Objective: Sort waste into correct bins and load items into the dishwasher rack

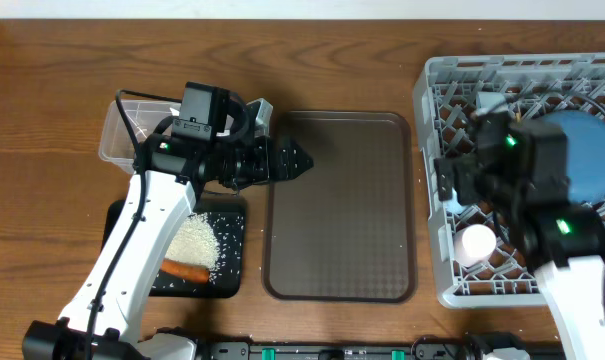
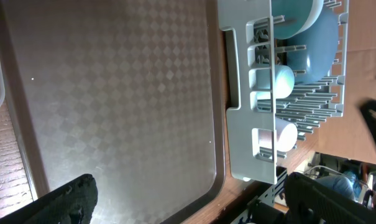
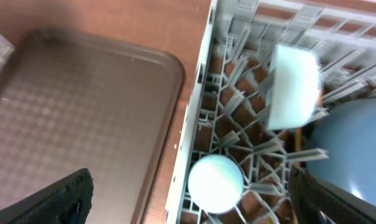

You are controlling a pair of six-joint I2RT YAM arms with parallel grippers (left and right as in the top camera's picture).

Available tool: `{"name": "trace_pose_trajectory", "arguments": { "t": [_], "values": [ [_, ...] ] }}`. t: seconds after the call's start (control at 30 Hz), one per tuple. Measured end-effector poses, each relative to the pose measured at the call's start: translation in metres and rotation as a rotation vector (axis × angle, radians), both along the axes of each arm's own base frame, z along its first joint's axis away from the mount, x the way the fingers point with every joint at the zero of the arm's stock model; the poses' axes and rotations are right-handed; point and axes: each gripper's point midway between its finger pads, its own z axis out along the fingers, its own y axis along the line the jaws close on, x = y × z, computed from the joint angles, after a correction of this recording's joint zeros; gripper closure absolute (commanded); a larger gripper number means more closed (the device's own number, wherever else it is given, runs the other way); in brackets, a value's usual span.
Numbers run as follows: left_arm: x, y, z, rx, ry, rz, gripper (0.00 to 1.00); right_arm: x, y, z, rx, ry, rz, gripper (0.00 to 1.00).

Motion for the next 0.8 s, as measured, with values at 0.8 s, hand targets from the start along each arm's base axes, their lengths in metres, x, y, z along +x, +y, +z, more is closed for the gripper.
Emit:
{"name": "trace_pose_trajectory", "arguments": {
  "t": [0.8],
  "values": [
    [0.0, 0.0, 0.0, 0.0, 0.0, 0.0, 0.02, -0.156, -0.03, 0.148, -0.032, -0.91, -0.036, 0.01]
  ]
}}
